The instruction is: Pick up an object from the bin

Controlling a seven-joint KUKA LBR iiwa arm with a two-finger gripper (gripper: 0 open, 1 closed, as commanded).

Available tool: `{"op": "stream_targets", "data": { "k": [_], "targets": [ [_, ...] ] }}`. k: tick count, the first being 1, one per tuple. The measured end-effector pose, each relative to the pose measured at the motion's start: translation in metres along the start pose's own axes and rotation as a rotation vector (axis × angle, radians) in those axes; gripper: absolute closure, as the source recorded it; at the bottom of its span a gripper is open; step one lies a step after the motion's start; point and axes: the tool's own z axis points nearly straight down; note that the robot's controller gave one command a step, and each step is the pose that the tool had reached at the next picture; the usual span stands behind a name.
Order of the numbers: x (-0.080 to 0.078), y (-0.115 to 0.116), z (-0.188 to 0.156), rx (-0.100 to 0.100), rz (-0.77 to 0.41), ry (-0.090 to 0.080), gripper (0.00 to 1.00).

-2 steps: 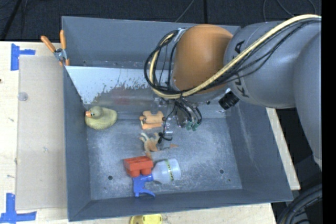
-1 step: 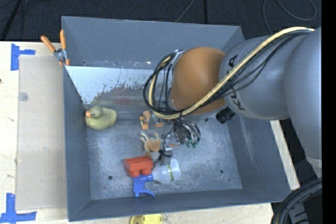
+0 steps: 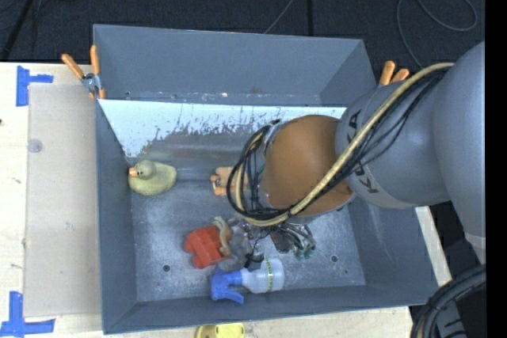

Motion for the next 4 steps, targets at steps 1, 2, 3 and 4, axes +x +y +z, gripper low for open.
{"op": "stream_targets", "data": {
  "k": [1,2,3,4],
  "targets": [
    [0.0,0.0,0.0,0.0,0.002,0.0,0.0],
    [0.0,0.0,0.0,0.0,0.002,0.0,0.0],
    [-0.018,0.016,-0.009,0.0,0.001,0.003,0.0],
    [-0.029,0.046,-0.01,-0.001,0.078,-0.001,0.0]
  ]
}}
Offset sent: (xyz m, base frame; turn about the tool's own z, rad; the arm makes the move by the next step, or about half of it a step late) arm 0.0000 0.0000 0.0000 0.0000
